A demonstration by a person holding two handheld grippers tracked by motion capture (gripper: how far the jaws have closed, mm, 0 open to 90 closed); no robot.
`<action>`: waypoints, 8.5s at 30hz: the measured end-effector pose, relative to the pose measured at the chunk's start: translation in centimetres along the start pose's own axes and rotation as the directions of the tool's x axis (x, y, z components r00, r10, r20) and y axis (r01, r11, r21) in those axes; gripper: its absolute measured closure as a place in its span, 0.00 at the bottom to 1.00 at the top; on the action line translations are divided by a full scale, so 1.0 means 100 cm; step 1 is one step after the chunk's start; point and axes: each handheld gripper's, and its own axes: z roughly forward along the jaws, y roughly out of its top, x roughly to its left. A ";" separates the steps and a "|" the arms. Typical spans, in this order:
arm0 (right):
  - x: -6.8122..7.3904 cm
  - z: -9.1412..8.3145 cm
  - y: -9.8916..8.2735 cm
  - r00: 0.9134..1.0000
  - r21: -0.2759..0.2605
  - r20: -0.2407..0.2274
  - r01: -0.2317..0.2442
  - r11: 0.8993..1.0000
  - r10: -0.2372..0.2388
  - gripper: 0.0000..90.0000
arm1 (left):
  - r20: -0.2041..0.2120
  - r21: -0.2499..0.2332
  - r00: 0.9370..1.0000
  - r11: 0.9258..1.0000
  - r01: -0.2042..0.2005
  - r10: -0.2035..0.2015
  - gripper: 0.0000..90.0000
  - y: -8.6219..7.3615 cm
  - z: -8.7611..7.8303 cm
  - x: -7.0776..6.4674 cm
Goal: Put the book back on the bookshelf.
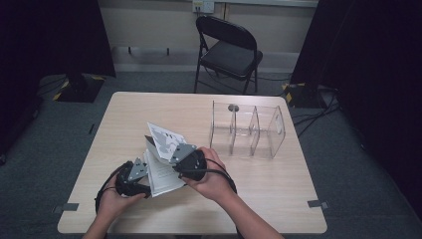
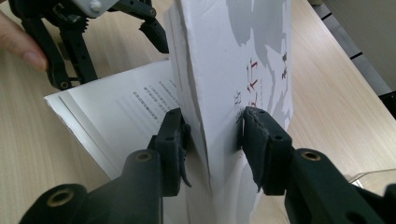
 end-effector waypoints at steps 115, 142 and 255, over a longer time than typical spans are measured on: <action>-0.008 0.028 -0.153 0.934 0.096 -0.120 -0.326 0.941 0.336 0.21 | 0.097 0.109 0.984 0.981 -0.158 0.148 0.84 0.065 -0.069 0.018; -0.003 0.030 -0.166 0.931 -0.027 -0.108 -0.353 0.935 0.348 0.17 | 0.149 0.135 0.982 0.981 -0.138 0.117 0.86 0.071 -0.079 0.021; -0.072 0.017 -0.031 0.940 0.045 -0.318 -0.114 0.992 0.123 0.23 | 0.122 0.094 0.968 0.973 0.209 -0.220 0.21 -0.003 -0.069 0.021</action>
